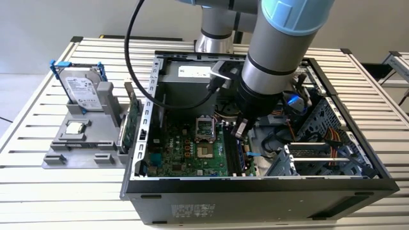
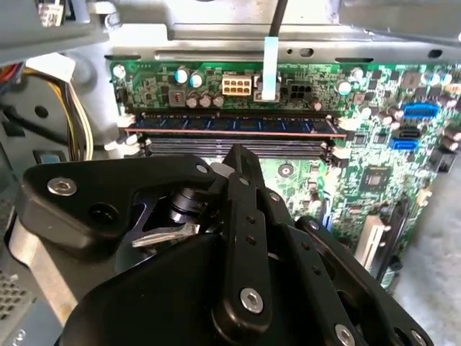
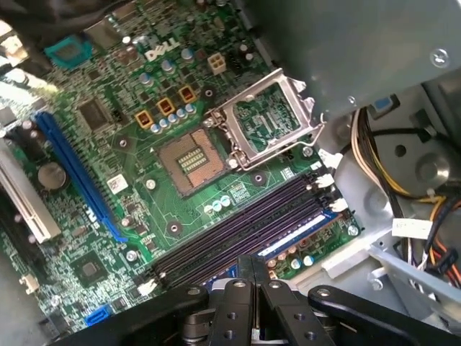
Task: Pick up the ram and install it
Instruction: 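Press down the ram until it locks into place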
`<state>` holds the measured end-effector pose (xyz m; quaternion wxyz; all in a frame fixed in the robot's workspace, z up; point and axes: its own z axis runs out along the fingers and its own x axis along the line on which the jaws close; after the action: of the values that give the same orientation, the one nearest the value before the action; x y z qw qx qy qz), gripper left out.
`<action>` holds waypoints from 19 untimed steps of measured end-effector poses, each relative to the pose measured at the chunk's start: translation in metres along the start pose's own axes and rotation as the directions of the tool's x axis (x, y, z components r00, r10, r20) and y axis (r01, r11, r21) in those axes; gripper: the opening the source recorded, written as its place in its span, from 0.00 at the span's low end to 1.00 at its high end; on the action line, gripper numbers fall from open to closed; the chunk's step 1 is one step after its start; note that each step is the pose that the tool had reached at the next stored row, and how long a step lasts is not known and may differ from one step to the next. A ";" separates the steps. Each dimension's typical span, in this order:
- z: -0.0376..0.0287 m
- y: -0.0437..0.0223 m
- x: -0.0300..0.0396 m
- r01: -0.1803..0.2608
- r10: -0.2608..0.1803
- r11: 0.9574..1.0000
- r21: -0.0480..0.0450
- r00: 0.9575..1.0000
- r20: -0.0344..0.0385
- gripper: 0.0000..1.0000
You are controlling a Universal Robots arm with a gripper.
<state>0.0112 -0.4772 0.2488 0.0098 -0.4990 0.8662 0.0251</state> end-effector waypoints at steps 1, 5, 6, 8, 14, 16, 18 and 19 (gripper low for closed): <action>0.0000 0.0000 0.0000 0.015 -0.015 1.000 -0.001 1.000 0.000 0.00; 0.0000 0.0000 0.0000 0.072 -0.072 0.997 -0.003 0.997 -0.002 0.00; 0.0000 0.0000 0.0000 0.086 -0.086 0.996 -0.004 0.996 -0.003 0.00; 0.0000 0.0000 0.0000 0.116 -0.116 0.993 -0.005 0.993 -0.004 0.00; 0.0000 -0.0001 -0.0001 0.198 -0.198 0.980 -0.009 0.980 -0.005 0.00; 0.0000 -0.0003 -0.0002 0.222 -0.223 0.975 -0.011 0.975 -0.005 0.00; 0.0000 -0.0003 -0.0002 0.248 -0.248 0.969 -0.012 0.969 -0.005 0.00; 0.0000 -0.0004 -0.0003 0.262 -0.262 0.965 -0.013 0.965 -0.005 0.00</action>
<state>0.0117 -0.4772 0.2488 0.0072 -0.6092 0.7925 0.0273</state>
